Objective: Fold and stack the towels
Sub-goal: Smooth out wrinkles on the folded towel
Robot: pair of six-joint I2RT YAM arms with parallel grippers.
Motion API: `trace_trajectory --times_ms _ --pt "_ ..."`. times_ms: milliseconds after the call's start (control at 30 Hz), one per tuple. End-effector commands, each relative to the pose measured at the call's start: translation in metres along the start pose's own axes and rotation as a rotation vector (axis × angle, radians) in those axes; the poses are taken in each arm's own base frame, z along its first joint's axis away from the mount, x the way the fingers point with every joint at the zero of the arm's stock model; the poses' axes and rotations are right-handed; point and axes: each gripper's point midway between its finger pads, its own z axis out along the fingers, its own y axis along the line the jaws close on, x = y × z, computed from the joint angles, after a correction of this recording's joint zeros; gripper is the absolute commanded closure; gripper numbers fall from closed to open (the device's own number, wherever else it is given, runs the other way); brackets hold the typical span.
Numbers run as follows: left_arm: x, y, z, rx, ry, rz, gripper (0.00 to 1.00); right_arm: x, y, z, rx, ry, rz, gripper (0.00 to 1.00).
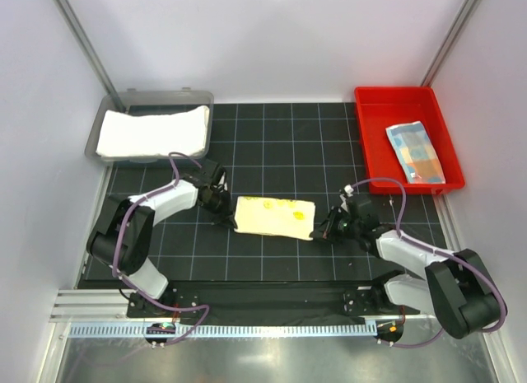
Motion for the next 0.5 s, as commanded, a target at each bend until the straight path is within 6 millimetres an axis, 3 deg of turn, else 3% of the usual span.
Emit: trace_trajectory --times_ms 0,133,467 --pt "-0.007 0.002 -0.007 -0.032 -0.031 0.042 1.00 -0.016 0.006 -0.006 0.014 -0.058 -0.061 0.99" --pt "-0.006 0.003 -0.012 -0.037 -0.038 0.064 1.00 -0.019 -0.002 -0.009 0.032 -0.088 -0.063 0.99" --pt "0.005 0.003 -0.002 0.012 -0.012 0.049 1.00 -0.019 -0.005 -0.009 0.055 -0.069 -0.096 0.99"
